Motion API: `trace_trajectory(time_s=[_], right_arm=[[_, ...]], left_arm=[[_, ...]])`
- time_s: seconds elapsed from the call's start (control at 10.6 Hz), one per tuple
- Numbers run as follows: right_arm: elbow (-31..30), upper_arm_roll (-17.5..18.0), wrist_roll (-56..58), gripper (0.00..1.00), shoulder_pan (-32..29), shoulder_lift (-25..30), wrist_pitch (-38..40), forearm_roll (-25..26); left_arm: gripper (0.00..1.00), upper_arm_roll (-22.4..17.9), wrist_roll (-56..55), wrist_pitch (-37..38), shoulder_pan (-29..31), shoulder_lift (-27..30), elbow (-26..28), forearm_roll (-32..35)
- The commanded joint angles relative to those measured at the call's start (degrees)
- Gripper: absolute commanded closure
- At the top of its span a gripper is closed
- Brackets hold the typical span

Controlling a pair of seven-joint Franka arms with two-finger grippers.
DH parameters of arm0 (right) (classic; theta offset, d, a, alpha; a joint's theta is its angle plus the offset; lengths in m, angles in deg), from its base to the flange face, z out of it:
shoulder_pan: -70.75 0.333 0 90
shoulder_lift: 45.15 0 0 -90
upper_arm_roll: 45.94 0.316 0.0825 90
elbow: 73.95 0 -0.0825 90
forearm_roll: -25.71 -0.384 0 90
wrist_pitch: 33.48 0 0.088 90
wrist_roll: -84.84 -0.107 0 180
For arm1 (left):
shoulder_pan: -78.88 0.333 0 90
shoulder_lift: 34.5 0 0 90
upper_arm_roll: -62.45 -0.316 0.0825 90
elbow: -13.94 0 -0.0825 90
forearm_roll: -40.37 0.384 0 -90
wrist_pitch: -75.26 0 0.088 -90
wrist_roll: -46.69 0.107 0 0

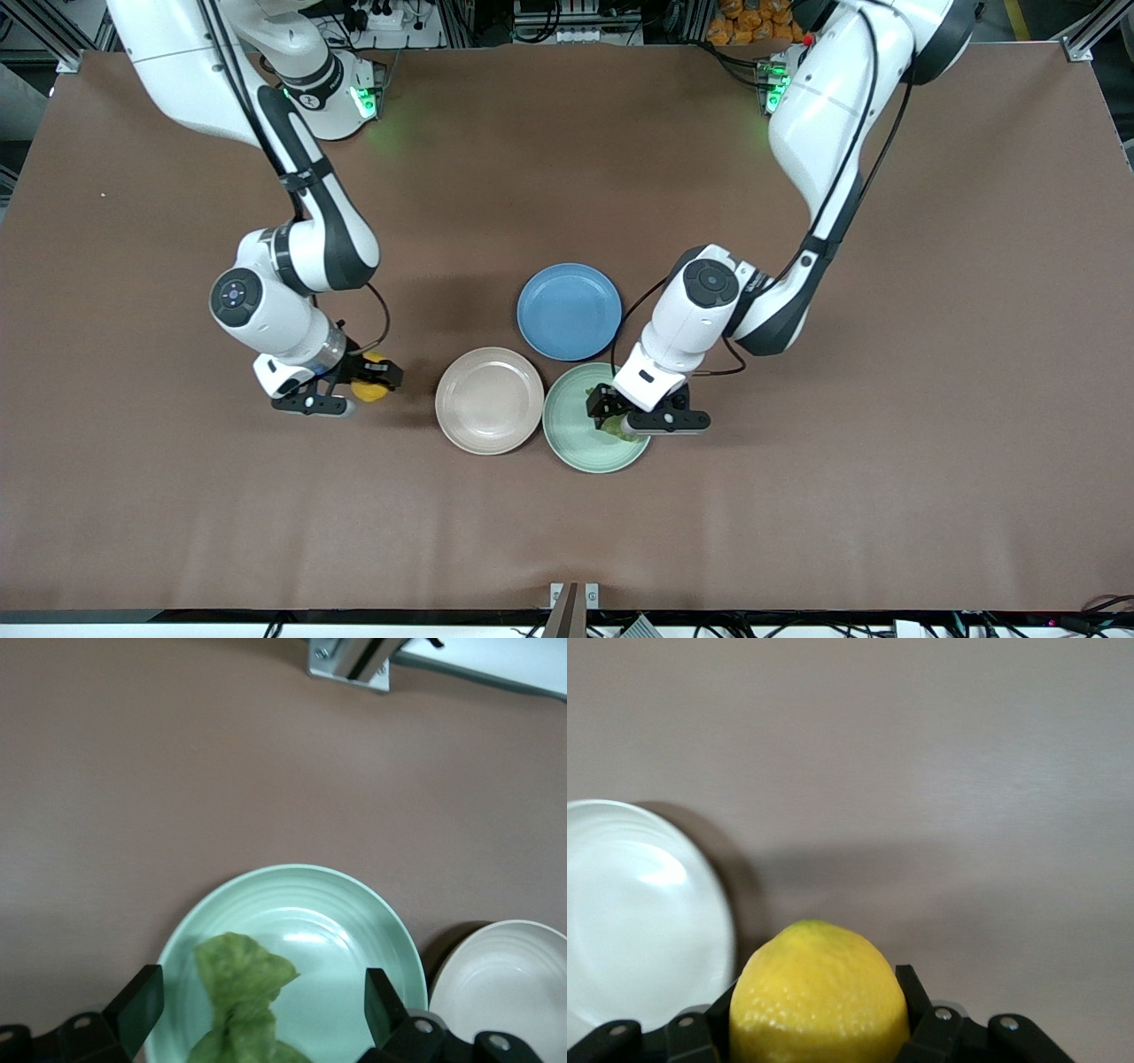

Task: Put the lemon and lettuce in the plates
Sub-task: 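Release the lettuce onto the green plate while the right gripper carries the lemon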

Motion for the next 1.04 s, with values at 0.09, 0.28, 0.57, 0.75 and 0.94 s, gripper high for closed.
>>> trace_trajectory(time_s=[0.09, 0.28, 0.57, 0.75, 0.94], right_arm=[[5.9, -0.3, -1.6, 0.57, 6.2, -2.7, 1.0, -9.8], [8.3, -0.4, -3.5, 0.57, 9.2, -6.2, 0.2, -11.9], [9.7, -0.3, -4.1, 0.57, 11.0, -9.0, -2.4, -12.0], [10.2, -0.3, -4.3, 0.57, 11.8, -10.7, -4.0, -12.2], [12.4, -0.3, -4.3, 0.57, 12.6, -13.3, -5.4, -12.2]], left_arm=[[0.0, -0.6, -0.7, 16.4, 3.7, 10.8, 1.6, 0.7], [0.0, -0.5, 5.7, 23.4, 6.3, 15.0, 1.6, 0.9], [0.0, -0.5, 10.0, 33.9, 9.8, 20.6, 2.1, 0.9], [0.0, -0.5, 12.1, 40.1, 11.9, 24.0, 2.4, 0.9], [0.0, -0.4, 14.7, 46.1, 14.1, 27.3, 2.5, 0.8]])
